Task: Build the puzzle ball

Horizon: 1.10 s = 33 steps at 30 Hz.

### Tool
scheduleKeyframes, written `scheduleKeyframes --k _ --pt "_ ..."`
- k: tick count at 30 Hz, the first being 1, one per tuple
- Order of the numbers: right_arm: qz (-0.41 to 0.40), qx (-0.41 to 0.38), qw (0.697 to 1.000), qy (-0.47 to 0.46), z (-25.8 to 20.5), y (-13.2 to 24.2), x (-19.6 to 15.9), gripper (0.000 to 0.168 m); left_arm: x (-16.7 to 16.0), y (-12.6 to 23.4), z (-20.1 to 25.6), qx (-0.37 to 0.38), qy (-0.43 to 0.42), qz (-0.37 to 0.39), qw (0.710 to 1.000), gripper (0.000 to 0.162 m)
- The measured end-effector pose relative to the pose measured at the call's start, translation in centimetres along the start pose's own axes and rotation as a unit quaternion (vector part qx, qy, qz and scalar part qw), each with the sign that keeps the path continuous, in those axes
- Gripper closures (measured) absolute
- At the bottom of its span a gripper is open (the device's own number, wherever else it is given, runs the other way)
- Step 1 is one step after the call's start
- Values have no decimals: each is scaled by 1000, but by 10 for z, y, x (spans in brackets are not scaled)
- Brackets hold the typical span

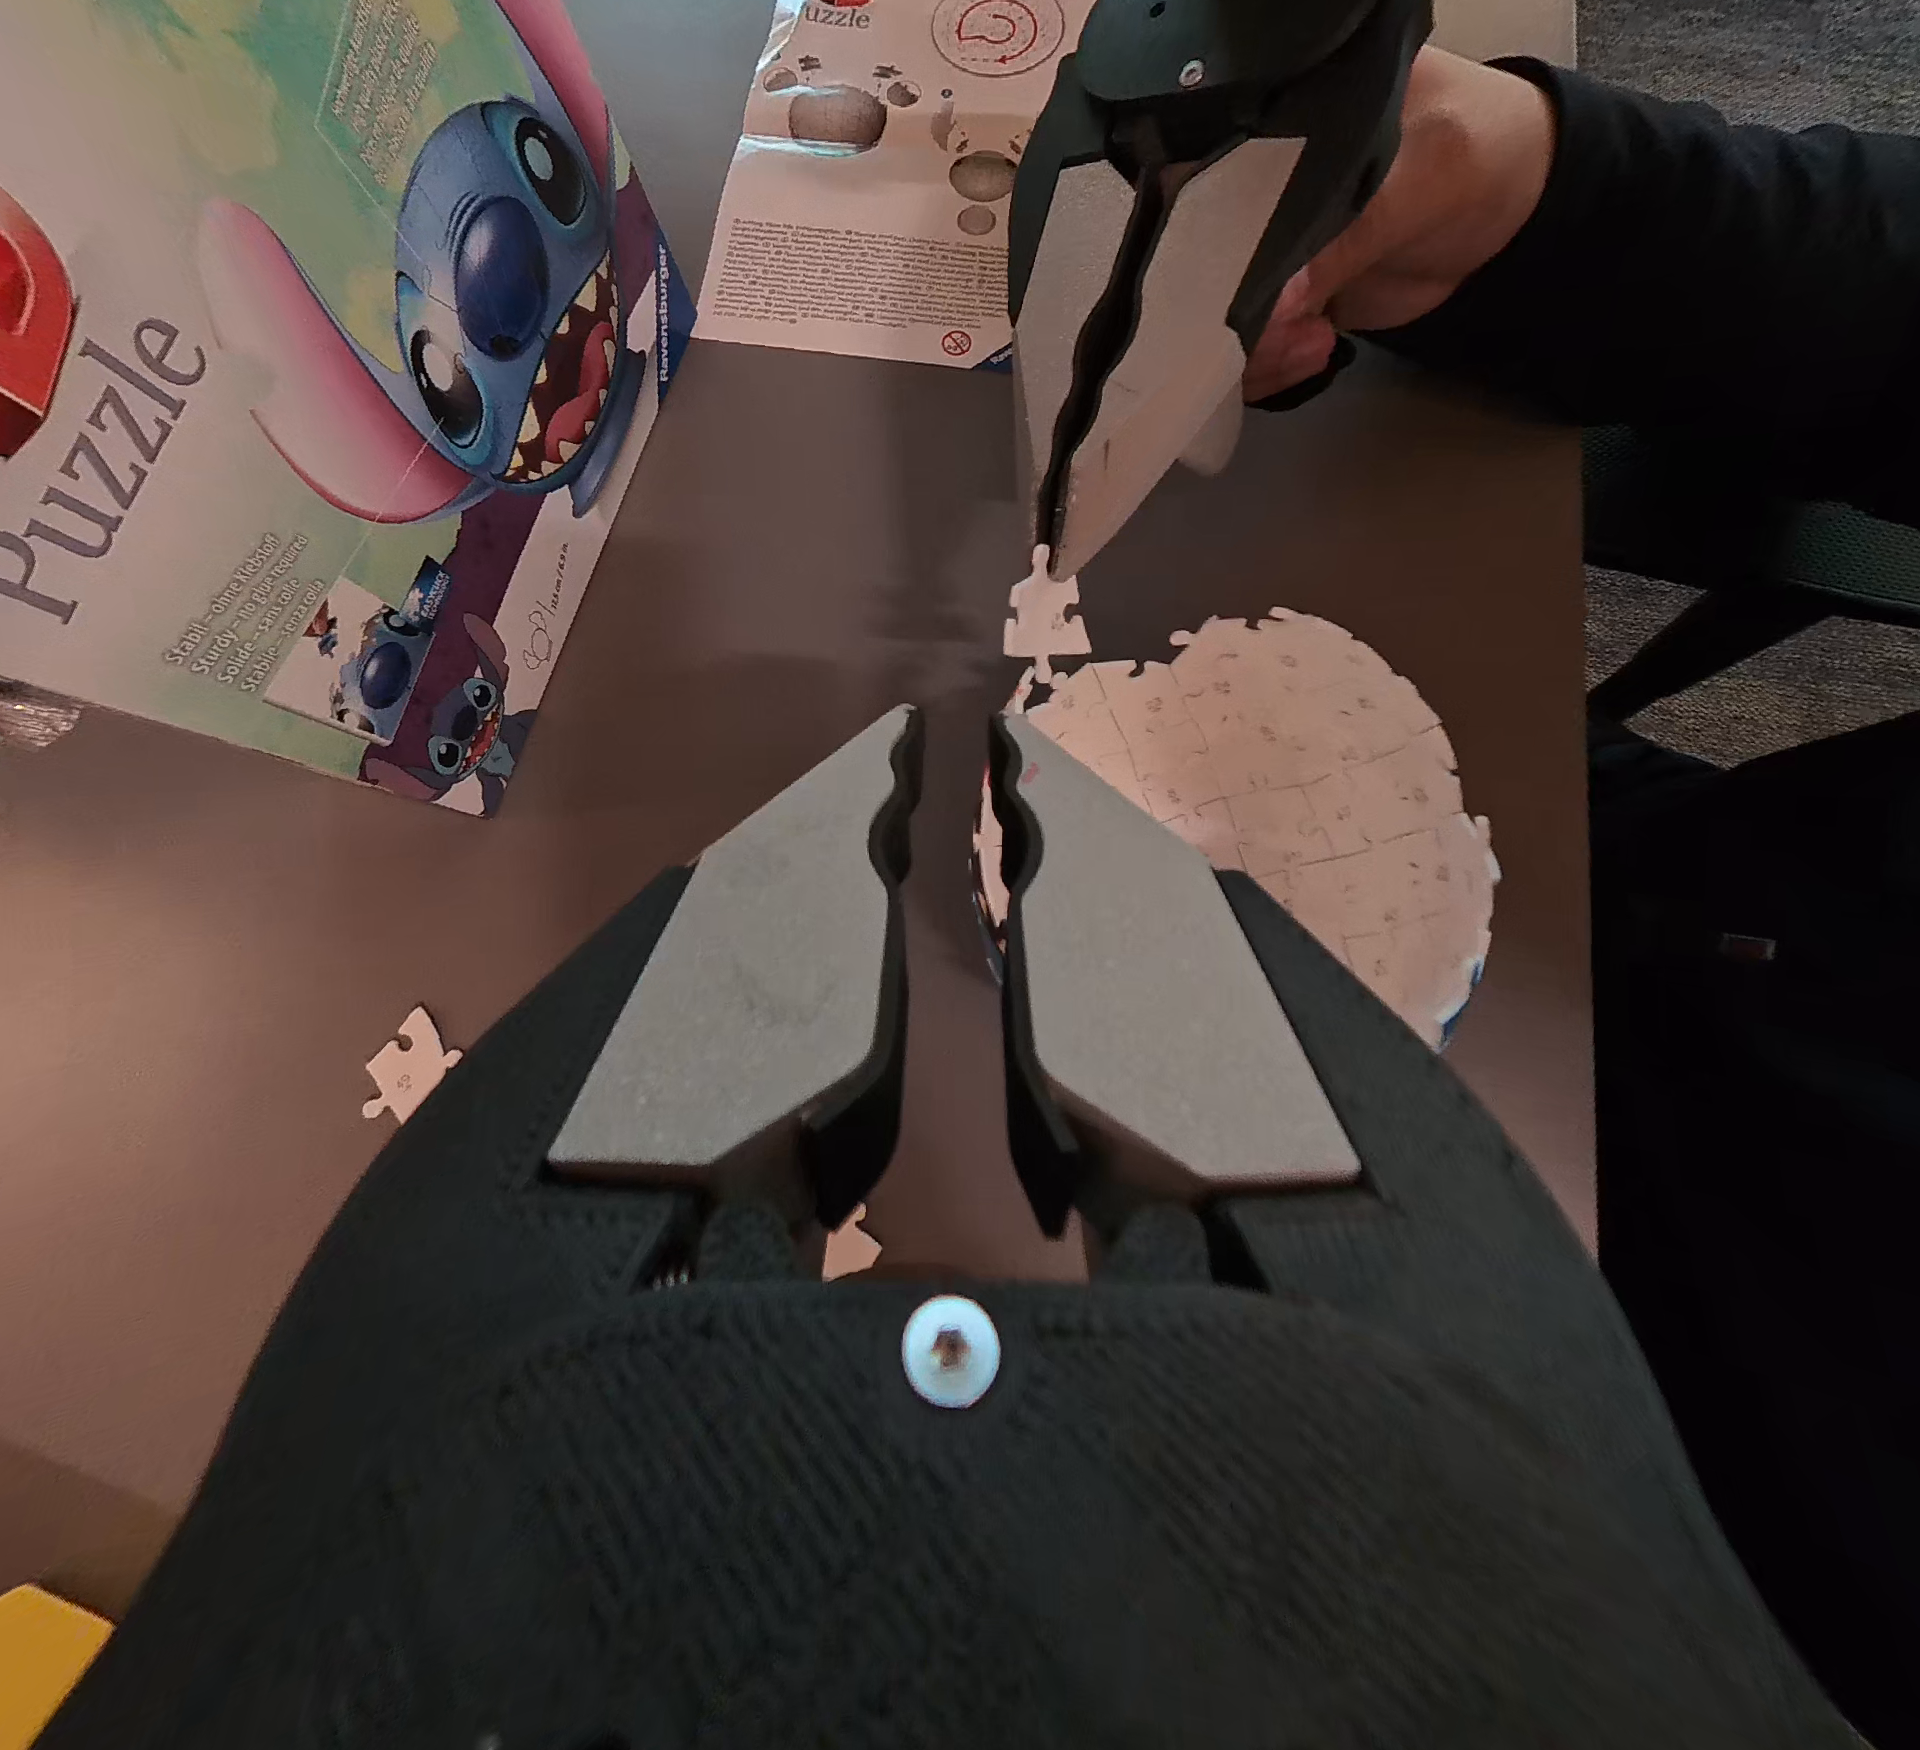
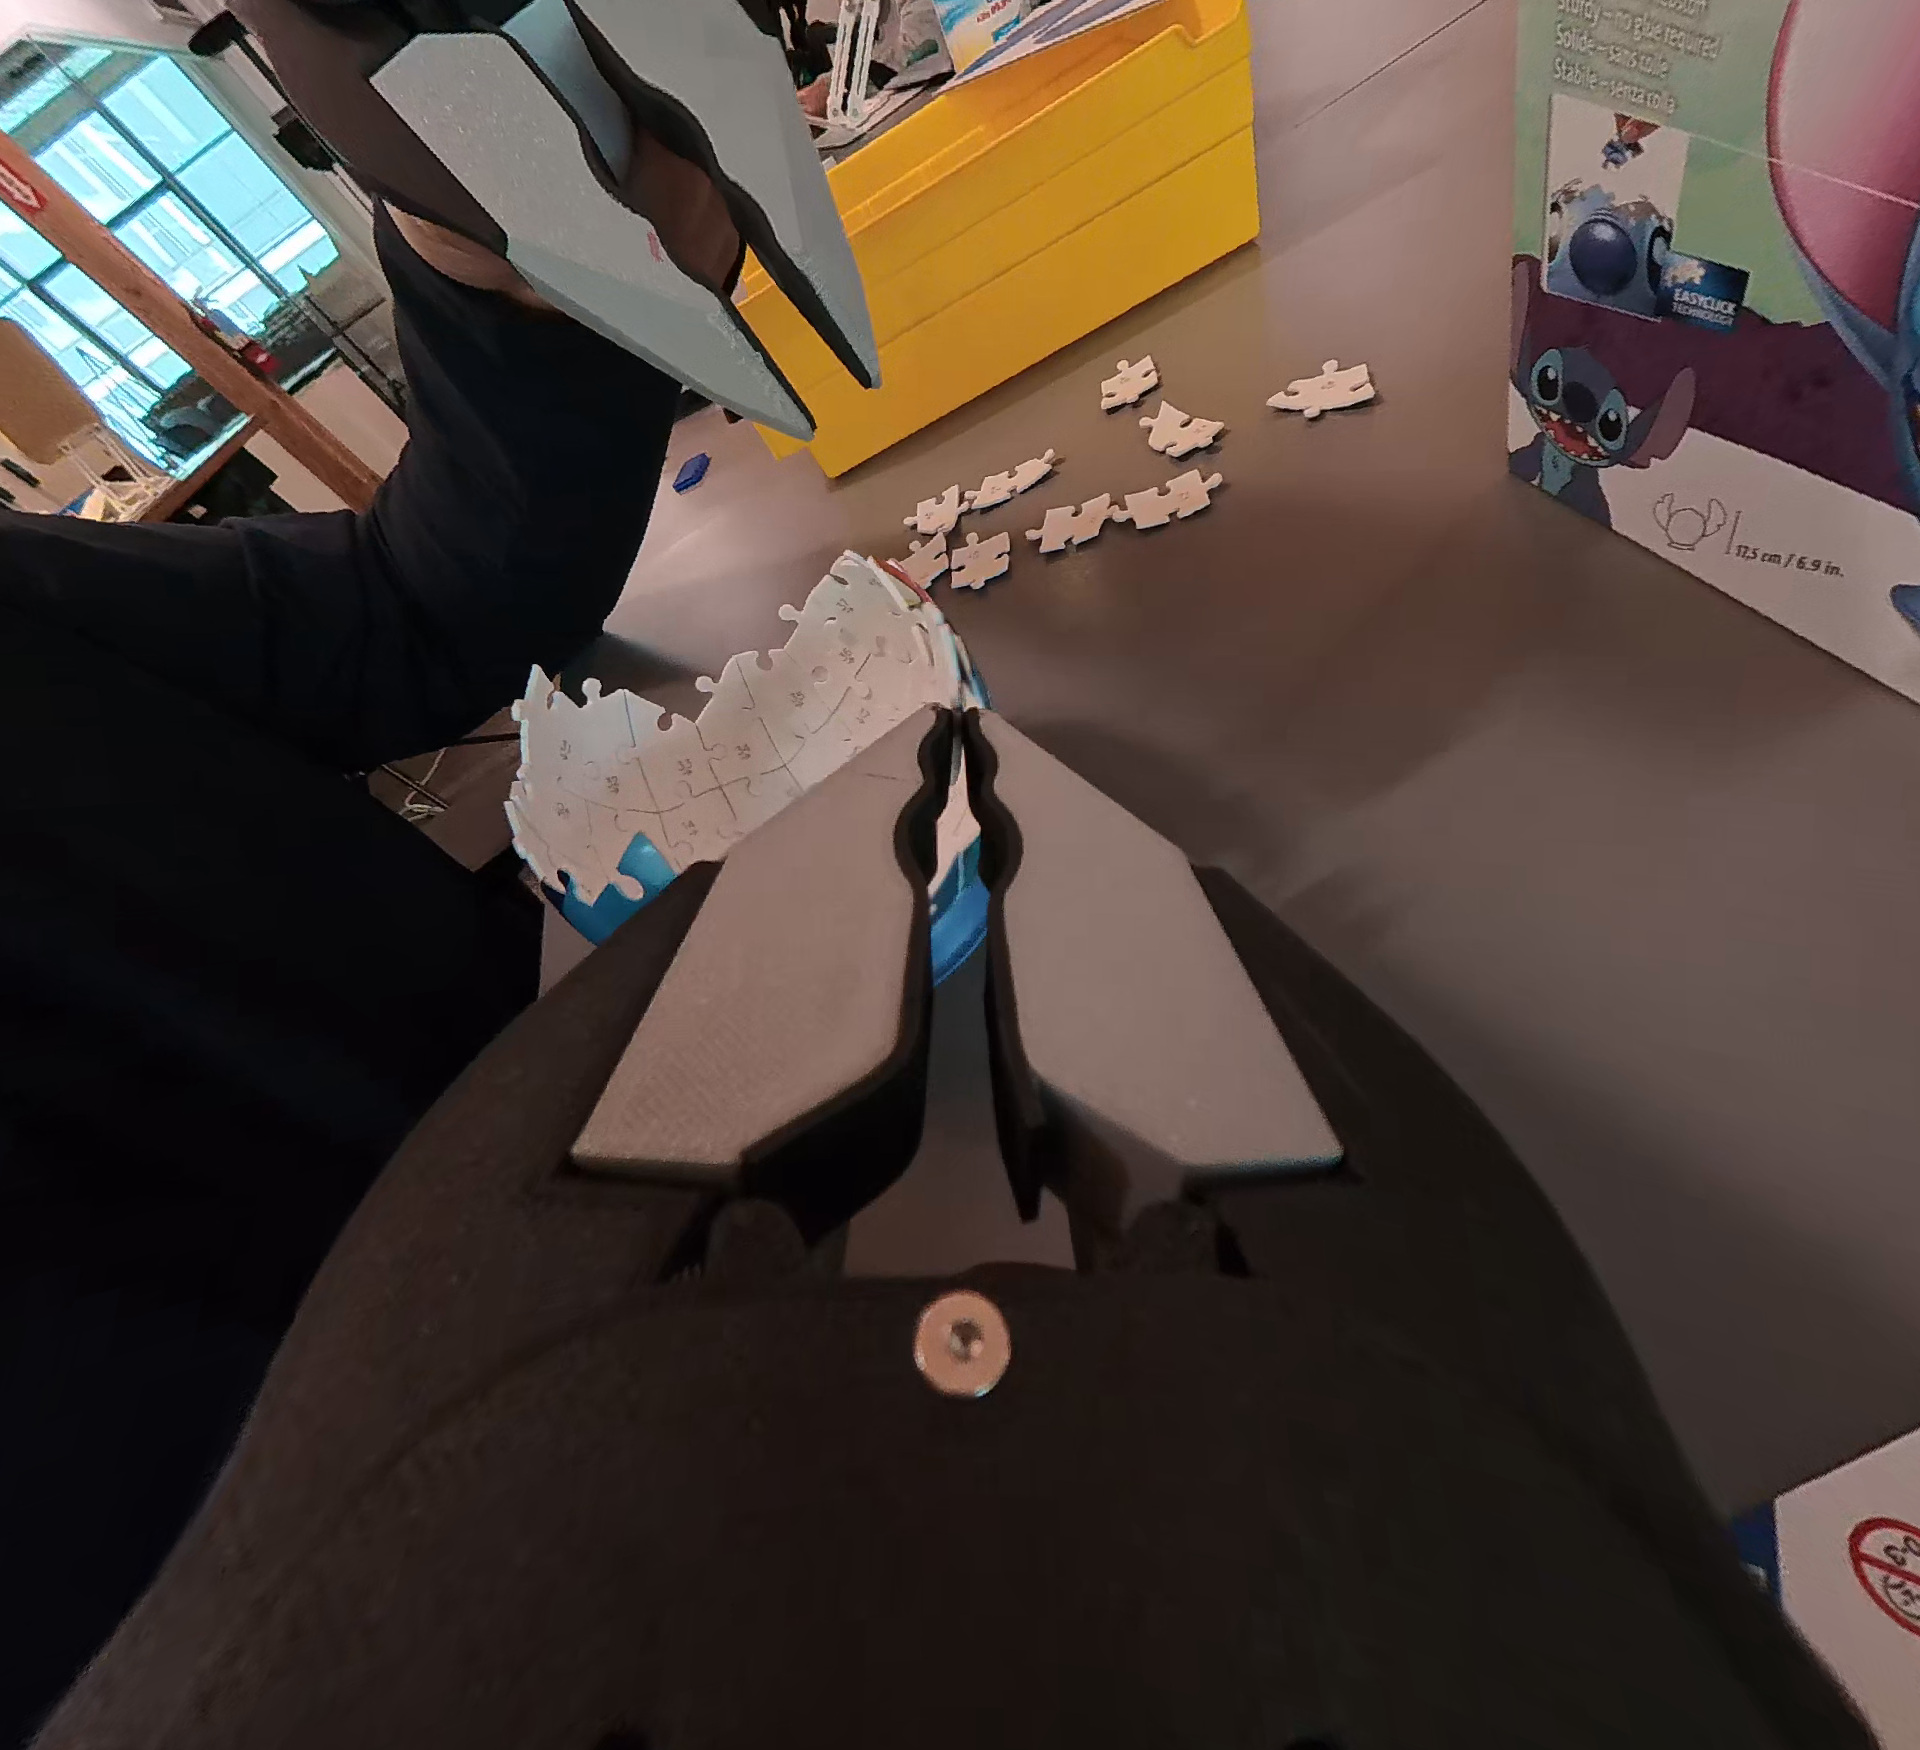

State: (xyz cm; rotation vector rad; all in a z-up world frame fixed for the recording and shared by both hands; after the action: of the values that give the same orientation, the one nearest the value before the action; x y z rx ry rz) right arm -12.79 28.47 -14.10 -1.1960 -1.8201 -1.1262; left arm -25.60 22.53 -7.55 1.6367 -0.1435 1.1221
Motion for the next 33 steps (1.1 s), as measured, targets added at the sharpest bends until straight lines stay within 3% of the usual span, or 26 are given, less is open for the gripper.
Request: scheduleKeyframes --k 16,33 --pt "-14 -59 989 137 -15 -6 -6 168 -1 4 -4 5 7 3 1000 151" --pt "44 -56 994 84 -4 11 6 168 -4 4 -8 7 12 -1 1000 150"
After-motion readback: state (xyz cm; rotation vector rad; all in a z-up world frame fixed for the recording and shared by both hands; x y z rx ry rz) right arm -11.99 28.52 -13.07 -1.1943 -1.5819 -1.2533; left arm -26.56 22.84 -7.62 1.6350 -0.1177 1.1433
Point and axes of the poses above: each gripper's, where its closed fingertips meet, y back along the fingers, x out of its top, z = x × y across the jaws, the point moved 6 cm from there along y, back along the fingers, and after that the axes turned 6 degrees about -x, right-handed, at the moved point
